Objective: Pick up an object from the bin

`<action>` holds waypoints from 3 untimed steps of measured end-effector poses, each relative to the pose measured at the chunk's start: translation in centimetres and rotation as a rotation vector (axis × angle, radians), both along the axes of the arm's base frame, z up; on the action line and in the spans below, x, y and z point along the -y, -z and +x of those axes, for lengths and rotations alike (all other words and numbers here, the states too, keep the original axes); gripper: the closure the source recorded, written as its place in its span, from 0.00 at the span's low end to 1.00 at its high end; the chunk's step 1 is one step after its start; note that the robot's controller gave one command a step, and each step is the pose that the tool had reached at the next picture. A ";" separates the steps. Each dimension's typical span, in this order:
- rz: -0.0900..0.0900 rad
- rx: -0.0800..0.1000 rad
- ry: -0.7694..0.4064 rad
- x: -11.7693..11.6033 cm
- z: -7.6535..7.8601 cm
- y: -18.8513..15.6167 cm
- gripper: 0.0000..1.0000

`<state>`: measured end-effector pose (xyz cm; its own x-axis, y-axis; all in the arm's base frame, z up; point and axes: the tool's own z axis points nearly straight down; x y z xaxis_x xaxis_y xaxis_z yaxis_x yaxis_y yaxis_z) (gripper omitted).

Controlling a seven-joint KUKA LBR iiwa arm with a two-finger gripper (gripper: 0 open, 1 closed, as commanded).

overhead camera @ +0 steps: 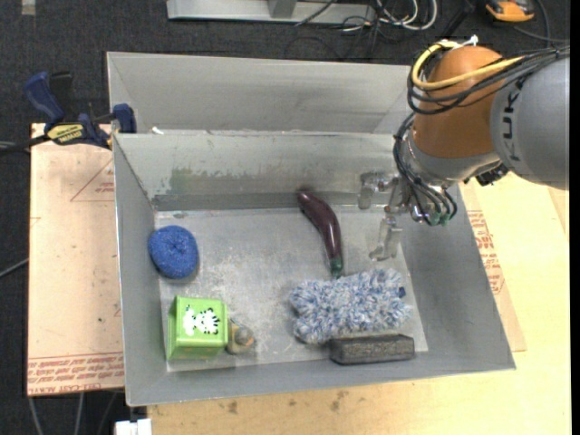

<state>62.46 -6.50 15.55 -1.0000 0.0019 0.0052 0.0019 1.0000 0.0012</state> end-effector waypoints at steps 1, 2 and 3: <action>-0.001 0.007 -0.001 0.0 0.1 -0.5 0.00; -0.002 0.016 -0.099 -0.3 -1.9 2.2 0.00; 0.001 0.005 -0.266 -1.8 -10.4 2.8 0.00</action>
Offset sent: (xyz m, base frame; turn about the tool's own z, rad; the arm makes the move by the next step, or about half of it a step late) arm -0.0671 0.0059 -0.0855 -0.2858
